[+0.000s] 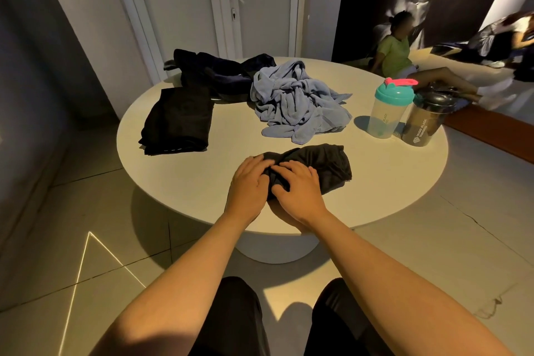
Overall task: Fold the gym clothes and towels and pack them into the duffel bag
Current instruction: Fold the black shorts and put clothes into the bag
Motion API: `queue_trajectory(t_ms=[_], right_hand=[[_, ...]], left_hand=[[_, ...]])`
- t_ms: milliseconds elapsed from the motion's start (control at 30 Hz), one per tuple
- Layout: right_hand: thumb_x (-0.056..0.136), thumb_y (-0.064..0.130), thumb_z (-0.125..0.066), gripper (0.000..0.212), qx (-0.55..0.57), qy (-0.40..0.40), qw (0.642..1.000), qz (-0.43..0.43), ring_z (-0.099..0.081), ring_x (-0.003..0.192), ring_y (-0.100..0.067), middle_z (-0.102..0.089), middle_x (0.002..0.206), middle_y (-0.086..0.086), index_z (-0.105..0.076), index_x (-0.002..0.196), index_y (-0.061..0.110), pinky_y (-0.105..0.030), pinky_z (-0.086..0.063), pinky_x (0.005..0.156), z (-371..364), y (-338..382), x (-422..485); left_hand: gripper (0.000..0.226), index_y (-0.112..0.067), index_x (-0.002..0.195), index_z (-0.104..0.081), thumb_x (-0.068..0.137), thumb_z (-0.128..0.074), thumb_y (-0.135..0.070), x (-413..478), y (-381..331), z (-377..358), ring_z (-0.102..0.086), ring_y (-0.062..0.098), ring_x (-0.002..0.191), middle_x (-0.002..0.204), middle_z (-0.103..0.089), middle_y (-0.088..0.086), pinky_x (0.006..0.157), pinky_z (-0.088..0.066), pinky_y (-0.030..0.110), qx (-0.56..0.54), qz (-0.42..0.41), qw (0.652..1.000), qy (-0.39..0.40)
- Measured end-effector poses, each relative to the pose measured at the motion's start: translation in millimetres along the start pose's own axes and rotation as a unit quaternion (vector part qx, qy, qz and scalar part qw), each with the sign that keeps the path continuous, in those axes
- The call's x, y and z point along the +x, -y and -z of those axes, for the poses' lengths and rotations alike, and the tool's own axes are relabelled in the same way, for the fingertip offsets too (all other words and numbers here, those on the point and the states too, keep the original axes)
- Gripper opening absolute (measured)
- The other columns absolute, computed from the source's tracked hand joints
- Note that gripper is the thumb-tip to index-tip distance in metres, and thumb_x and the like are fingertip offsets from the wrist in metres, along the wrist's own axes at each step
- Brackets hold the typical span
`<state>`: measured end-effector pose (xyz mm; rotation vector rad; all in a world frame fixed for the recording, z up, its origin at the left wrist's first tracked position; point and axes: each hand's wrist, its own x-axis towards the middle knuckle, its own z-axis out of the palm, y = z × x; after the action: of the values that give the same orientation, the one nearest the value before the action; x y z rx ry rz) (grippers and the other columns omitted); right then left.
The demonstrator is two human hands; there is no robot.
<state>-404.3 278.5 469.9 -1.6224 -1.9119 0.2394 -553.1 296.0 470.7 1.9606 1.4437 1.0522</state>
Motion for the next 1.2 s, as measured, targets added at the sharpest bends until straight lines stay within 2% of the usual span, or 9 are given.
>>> queue_trajectory(t_ms=[200, 367, 467, 600, 767, 833, 967, 1067, 1200], right_hand=[[0.097, 0.042, -0.04, 0.046, -0.045, -0.141, 0.987, -0.054, -0.039, 0.139, -0.024, -0.054, 0.144, -0.004, -0.068, 0.128, 0.021, -0.044, -0.026, 0.111, 12, -8, -1], [0.104, 0.038, -0.034, 0.048, -0.12, -0.039, 0.979, -0.16, -0.017, 0.151, -0.028, -0.026, 0.164, -0.004, -0.042, 0.15, 0.029, -0.051, -0.017, 0.119, 33, -36, 7], [0.104, 0.035, -0.038, 0.048, -0.104, -0.041, 0.983, -0.148, -0.027, 0.143, -0.035, -0.029, 0.162, -0.008, -0.042, 0.151, 0.025, -0.046, -0.031, 0.114, 31, -29, 9], [0.103, 0.032, -0.04, 0.044, -0.06, -0.054, 0.986, -0.143, -0.037, 0.129, -0.032, -0.043, 0.15, -0.006, -0.051, 0.144, 0.023, -0.043, -0.043, 0.099, 32, -21, 17], [0.1, 0.033, -0.046, 0.039, 0.09, -0.067, 0.974, -0.195, -0.044, 0.125, -0.03, -0.053, 0.131, -0.008, -0.06, 0.135, 0.022, -0.036, -0.037, 0.103, 43, -42, 32], [0.098, 0.037, -0.047, 0.043, 0.158, -0.046, 0.965, -0.205, -0.049, 0.127, -0.029, -0.058, 0.133, -0.006, -0.059, 0.136, 0.022, -0.035, -0.039, 0.103, 46, -48, 34], [0.103, 0.029, -0.048, 0.036, 0.239, -0.031, 0.952, -0.188, -0.057, 0.119, -0.023, -0.061, 0.134, -0.003, -0.059, 0.136, 0.021, -0.032, -0.045, 0.1, 48, -42, 28], [0.104, 0.033, -0.043, 0.034, 0.263, -0.034, 0.951, -0.161, -0.059, 0.116, -0.019, -0.063, 0.13, 0.001, -0.062, 0.132, 0.025, -0.042, -0.048, 0.103, 49, -39, 22], [0.101, 0.048, -0.047, 0.032, 0.256, -0.018, 0.958, -0.132, -0.059, 0.118, -0.016, -0.065, 0.124, 0.007, -0.064, 0.126, 0.036, -0.047, -0.05, 0.1, 32, -55, 22]], left_hand=[[0.05, -0.024, 0.153, -0.04, 0.106, -0.026, -0.019, 5, 1, 0, -0.024, 0.013, 0.15, 0.162, -0.033, -0.002, 0.126, -0.005, 0.044, 0.105, 0.078, 0.991, 0.024], [0.05, -0.017, 0.151, -0.044, 0.103, -0.031, -0.011, 11, -6, 2, -0.023, 0.019, 0.15, 0.163, -0.029, 0.003, 0.126, -0.004, 0.039, 0.105, 0.103, 0.989, -0.027], [0.044, -0.02, 0.142, -0.056, 0.103, -0.038, -0.016, 19, -26, 0, -0.026, 0.018, 0.149, 0.159, -0.037, 0.001, 0.126, -0.005, 0.04, 0.183, -0.026, 0.98, -0.077], [0.045, -0.027, 0.141, -0.055, 0.102, -0.042, -0.045, 35, -41, -5, -0.041, 0.021, 0.141, 0.149, -0.05, -0.001, 0.12, -0.022, 0.047, 0.232, -0.042, 0.968, 0.082], [0.082, -0.041, 0.156, -0.023, 0.087, -0.052, -0.074, 34, -9, 7, -0.011, 0.018, 0.153, 0.166, -0.019, -0.005, 0.124, -0.001, 0.051, 0.278, -0.061, 0.942, 0.179], [0.077, -0.043, 0.153, -0.03, 0.086, -0.058, -0.07, 32, -6, 11, -0.013, 0.02, 0.153, 0.165, -0.022, -0.006, 0.124, 0.0, 0.051, 0.269, -0.074, 0.946, 0.162], [0.026, -0.029, 0.118, -0.067, 0.093, -0.066, -0.039, 33, -7, 6, -0.048, 0.017, 0.131, 0.134, -0.061, -0.006, 0.124, -0.004, 0.046, 0.211, -0.09, 0.973, -0.005], [0.02, -0.025, 0.114, -0.069, 0.096, -0.061, -0.03, 37, -10, 3, -0.057, 0.018, 0.118, 0.119, -0.068, -0.007, 0.123, -0.013, 0.047, 0.196, -0.102, 0.971, -0.09], [0.038, -0.03, 0.132, -0.057, 0.095, -0.055, -0.037, 33, -14, 3, -0.046, 0.011, 0.129, 0.133, -0.06, -0.011, 0.124, -0.012, 0.046, 0.154, -0.177, 0.972, 0.0]])
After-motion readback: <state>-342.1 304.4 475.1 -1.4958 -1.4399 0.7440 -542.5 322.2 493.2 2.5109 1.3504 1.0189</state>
